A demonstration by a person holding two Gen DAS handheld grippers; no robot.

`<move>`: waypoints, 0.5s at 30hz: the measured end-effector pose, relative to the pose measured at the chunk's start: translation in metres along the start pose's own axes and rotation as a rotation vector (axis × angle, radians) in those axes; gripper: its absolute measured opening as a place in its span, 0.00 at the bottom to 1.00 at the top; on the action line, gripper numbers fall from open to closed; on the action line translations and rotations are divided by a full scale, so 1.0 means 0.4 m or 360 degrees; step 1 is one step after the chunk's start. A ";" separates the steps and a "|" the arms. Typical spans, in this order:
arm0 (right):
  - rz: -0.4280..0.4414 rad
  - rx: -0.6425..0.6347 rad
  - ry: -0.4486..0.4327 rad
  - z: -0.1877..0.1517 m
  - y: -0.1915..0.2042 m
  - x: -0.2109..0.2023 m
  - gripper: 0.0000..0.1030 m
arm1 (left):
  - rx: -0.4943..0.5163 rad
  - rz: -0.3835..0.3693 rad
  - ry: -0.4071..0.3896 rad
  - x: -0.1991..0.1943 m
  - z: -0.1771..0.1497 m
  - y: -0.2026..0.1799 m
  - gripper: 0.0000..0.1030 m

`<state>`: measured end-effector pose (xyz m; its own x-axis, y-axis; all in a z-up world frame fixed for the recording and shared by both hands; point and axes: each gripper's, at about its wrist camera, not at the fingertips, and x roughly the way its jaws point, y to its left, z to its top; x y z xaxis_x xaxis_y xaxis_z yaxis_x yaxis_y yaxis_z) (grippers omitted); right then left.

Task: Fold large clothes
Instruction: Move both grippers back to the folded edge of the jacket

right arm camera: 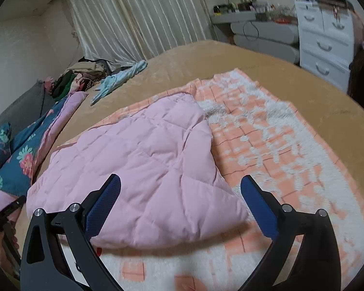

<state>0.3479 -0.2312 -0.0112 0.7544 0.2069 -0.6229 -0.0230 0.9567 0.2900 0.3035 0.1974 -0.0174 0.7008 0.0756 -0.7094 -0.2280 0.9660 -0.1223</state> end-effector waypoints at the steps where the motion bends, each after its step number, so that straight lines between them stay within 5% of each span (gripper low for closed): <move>1: -0.0001 -0.0015 -0.0017 -0.007 0.006 -0.022 0.96 | -0.0002 -0.0012 -0.0006 -0.013 -0.005 -0.004 0.90; 15: 0.0022 0.0018 -0.0050 -0.088 0.010 -0.116 0.96 | 0.0026 -0.0103 -0.0056 -0.142 -0.100 -0.056 0.91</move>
<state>0.2898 -0.2297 -0.0066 0.7744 0.2133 -0.5956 -0.0262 0.9514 0.3067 0.2418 0.1614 -0.0022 0.7371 0.0214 -0.6754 -0.1708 0.9729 -0.1556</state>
